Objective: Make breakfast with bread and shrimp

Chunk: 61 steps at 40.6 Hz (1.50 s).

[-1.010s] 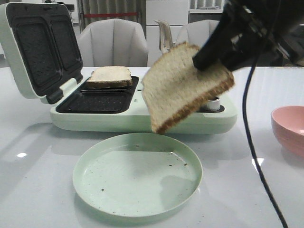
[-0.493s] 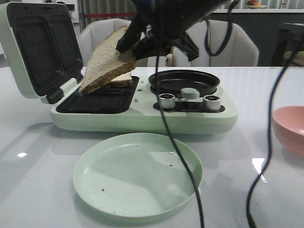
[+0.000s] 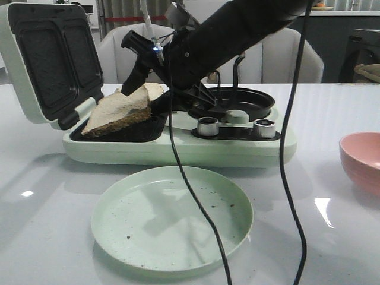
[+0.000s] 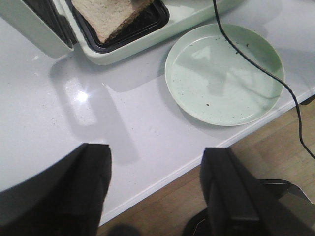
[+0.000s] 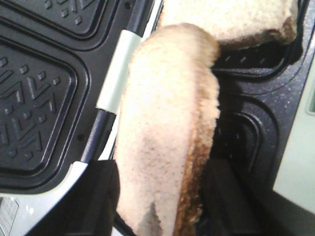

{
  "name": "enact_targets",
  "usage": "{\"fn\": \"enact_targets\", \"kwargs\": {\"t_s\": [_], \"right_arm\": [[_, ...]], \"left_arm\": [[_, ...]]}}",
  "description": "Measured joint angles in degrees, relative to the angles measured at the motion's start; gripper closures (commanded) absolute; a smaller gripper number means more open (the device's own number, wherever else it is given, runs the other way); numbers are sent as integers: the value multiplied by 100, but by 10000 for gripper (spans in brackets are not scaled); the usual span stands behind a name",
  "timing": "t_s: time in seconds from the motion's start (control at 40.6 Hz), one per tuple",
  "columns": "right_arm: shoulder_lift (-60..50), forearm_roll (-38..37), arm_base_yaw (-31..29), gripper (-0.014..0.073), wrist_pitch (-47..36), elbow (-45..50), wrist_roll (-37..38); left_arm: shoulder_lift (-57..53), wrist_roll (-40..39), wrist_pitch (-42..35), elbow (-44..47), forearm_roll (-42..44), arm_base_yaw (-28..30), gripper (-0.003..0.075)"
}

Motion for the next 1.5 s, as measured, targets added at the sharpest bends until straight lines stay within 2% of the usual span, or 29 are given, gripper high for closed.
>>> {"fn": "enact_targets", "kwargs": {"t_s": [0.099,0.222,0.394,0.591,0.862,1.158,1.33,1.503], "right_arm": [[-93,-230,-29,79,127,-10,-88],[-398,-882,-38,81,369,-10,-151],[-1285,-1779,-41,158,650,314,-165],[-2816,-2981,-312,172,1033,1580,214],[-5309,-4312,-1159,172,1510,3596,799],[-7326,-4763,-1880,172,2193,4708,838],[-7829,-4787,-1973,172,2297,4873,838],[-7875,-4787,-1973,172,2310,4873,838]], "left_arm": [[0,0,0,8,0,0,265],[0,0,0,8,36,0,265],[0,0,0,8,94,0,265],[0,0,0,8,111,0,265],[0,9,0,8,137,0,265],[0,9,0,8,152,0,265],[0,9,0,8,152,0,265],[0,9,0,8,152,0,267]]}}
